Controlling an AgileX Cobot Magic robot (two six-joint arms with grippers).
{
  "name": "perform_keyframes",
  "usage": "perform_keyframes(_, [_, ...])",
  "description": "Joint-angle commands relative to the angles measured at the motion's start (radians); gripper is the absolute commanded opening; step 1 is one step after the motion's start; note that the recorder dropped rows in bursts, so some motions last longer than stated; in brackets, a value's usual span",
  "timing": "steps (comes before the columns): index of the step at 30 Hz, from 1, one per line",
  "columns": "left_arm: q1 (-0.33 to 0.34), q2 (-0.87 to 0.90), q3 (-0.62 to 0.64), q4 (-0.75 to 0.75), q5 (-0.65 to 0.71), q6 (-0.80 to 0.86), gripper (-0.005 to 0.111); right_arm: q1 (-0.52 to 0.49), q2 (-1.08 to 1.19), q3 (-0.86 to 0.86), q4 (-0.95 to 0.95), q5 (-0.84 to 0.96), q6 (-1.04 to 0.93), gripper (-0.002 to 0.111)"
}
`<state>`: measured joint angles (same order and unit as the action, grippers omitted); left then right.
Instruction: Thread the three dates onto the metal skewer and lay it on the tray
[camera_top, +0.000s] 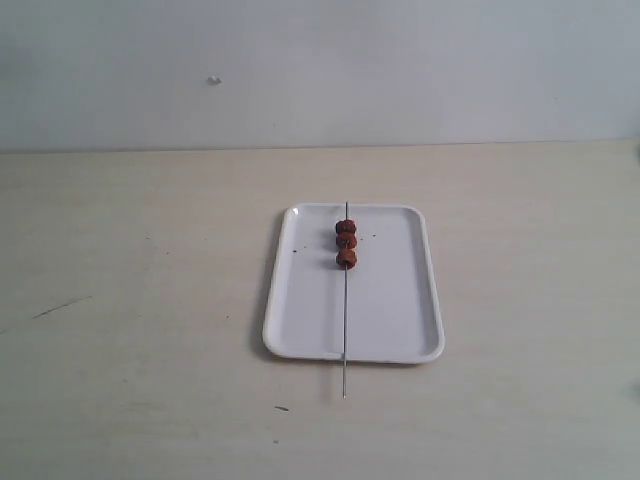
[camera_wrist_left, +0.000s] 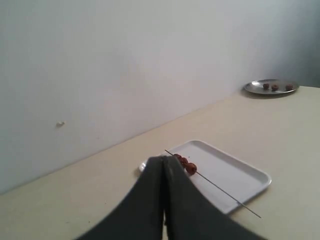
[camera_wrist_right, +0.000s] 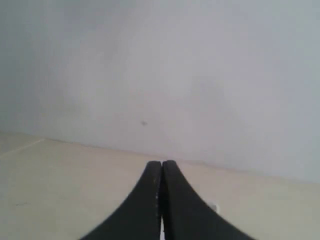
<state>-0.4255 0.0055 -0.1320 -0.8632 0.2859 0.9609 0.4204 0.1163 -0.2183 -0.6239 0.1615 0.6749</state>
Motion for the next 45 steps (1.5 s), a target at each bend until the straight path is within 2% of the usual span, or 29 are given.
perform_keyframes(1, [-0.005,-0.006,0.006,-0.002,-0.002,0.003,0.000,-0.029,-0.046,0.015,0.144,0.142,-0.187,0.000])
perform_keyframes(4, [-0.005,-0.006,0.006,-0.002,-0.002,0.003,0.000,-0.042,-0.085,0.055,0.132,0.043,-0.291,0.000])
perform_keyframes(9, [-0.005,-0.006,0.006,-0.002,-0.002,0.003,0.000,-0.104,-0.116,0.120,0.177,0.003,-0.321,0.000])
perform_keyframes(13, [-0.005,-0.006,0.006,-0.002,-0.002,0.003,0.000,-0.233,-0.116,0.122,0.497,-0.018,-0.610,0.000])
perform_keyframes(15, [-0.005,-0.006,0.006,-0.002,0.002,0.003,0.000,-0.291,-0.116,0.128,0.577,-0.018,-0.705,0.000])
perform_keyframes(22, [-0.005,-0.006,0.006,-0.002,0.003,0.003,0.000,-0.487,-0.116,0.218,0.593,-0.015,-0.675,0.000])
perform_keyframes(43, [-0.005,-0.006,0.006,0.003,0.003,0.003,0.000,-0.504,-0.116,0.218,0.592,0.012,-0.647,0.000])
perform_keyframes(45, [-0.005,-0.006,0.006,0.118,0.031,-0.025,0.000,-0.504,-0.116,0.218,0.592,0.012,-0.647,0.000])
